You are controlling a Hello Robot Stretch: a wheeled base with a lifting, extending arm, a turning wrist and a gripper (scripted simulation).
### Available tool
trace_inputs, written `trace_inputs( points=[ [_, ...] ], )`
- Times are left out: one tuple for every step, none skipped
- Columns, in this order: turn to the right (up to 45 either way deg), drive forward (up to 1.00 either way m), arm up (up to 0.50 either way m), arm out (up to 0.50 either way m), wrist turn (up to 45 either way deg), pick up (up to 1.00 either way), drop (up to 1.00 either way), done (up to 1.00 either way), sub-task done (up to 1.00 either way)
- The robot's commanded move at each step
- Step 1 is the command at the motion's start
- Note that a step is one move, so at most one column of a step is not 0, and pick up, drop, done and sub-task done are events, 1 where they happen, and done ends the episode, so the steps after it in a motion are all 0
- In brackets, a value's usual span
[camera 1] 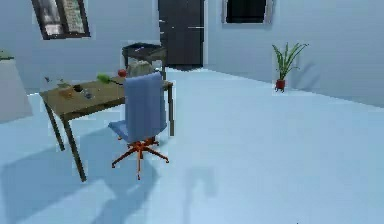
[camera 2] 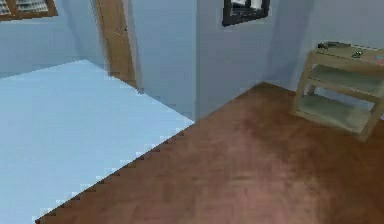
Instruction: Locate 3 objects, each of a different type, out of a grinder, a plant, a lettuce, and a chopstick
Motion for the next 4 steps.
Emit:
trace_inputs(
  points=[
    [42.0, 0.0, 0.0, 0.0, 0.0, 0.0, 0.0, 0.0, 0.0],
    [0.0, 0.3, 0.0, 0.0, 0.0, 0.0, 0.0, 0.0, 0.0],
    [-45.0, 0.0, 0.0, 0.0, 0.0, 0.0, 0.0, 0.0, 0.0],
    [-39.0, 0.0, 0.0, 0.0, 0.0, 0.0, 0.0, 0.0, 0.0]
  ],
)
